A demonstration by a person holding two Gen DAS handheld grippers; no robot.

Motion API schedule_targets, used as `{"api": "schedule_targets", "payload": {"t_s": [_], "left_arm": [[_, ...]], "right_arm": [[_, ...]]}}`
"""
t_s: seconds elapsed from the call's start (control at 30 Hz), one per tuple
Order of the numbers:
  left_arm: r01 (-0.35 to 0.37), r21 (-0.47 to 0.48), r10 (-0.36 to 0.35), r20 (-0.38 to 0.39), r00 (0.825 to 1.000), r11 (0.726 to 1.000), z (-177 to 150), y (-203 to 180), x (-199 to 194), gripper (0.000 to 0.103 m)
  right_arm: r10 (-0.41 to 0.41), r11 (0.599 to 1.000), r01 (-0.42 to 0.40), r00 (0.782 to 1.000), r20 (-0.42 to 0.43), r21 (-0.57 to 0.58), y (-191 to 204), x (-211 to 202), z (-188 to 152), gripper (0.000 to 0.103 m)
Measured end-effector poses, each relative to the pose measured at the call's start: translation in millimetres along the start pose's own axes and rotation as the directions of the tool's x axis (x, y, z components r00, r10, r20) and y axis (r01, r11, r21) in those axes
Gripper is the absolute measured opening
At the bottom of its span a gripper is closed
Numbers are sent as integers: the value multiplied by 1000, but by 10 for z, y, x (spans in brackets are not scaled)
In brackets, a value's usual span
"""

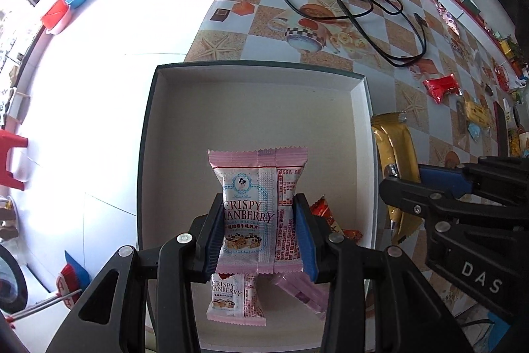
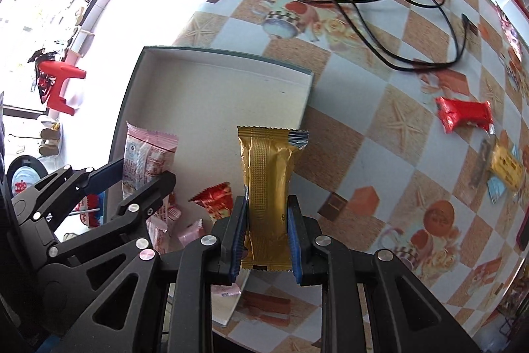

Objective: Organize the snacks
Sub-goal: 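Carry the pink pack and gold bar into the white tray and open both tools, then withdraw both tools from the tray back over the table snacks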

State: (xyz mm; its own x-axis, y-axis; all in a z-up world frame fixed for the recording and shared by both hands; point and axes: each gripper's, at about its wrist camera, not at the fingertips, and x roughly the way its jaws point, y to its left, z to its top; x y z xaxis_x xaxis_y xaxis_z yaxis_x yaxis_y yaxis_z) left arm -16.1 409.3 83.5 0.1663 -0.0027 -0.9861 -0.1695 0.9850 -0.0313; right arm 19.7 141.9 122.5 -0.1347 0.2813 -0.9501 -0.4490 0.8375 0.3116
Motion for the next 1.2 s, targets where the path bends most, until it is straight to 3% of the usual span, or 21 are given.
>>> {"api": "schedule_targets", "payload": {"t_s": [0.57, 0.63, 0.7, 0.83, 0.9, 0.93, 0.97, 1.13, 1.2], "left_arm": [[-14, -21, 13, -37, 999, 1000, -162, 53, 171, 44], [-24, -21, 23, -40, 999, 1000, -176, 34, 172, 51], [-37, -26, 36, -39, 999, 999, -193, 20, 173, 71], [-41, -24, 41, -34, 999, 999, -228, -16, 142, 79], [-46, -14, 45, -39, 998, 999, -236, -44, 146, 79], [-49, -9, 48, -41, 998, 999, -240, -62, 145, 79], [-49, -7, 49, -41, 998, 999, -244, -73, 139, 79], [-51, 11, 51, -38, 998, 999, -236, -189, 96, 79], [-48, 22, 49, -36, 998, 999, -222, -258, 65, 79]], "right_arm": [[20, 999, -22, 998, -56, -28, 235, 288, 256, 24], [31, 999, -33, 998, -62, -28, 240, 295, 259, 24], [46, 999, -47, 996, -73, -19, 210, 297, 253, 24], [49, 999, -49, 995, -89, 7, 152, 323, 228, 25], [44, 999, -42, 995, -91, 22, 99, 322, 217, 42], [41, 999, -38, 995, -88, 34, 61, 315, 209, 70], [43, 998, -40, 996, -75, 49, 10, 290, 197, 84], [28, 994, -20, 997, -69, 108, -248, 228, 145, 84], [19, 989, -8, 997, -71, 149, -419, 229, 106, 102]]}}
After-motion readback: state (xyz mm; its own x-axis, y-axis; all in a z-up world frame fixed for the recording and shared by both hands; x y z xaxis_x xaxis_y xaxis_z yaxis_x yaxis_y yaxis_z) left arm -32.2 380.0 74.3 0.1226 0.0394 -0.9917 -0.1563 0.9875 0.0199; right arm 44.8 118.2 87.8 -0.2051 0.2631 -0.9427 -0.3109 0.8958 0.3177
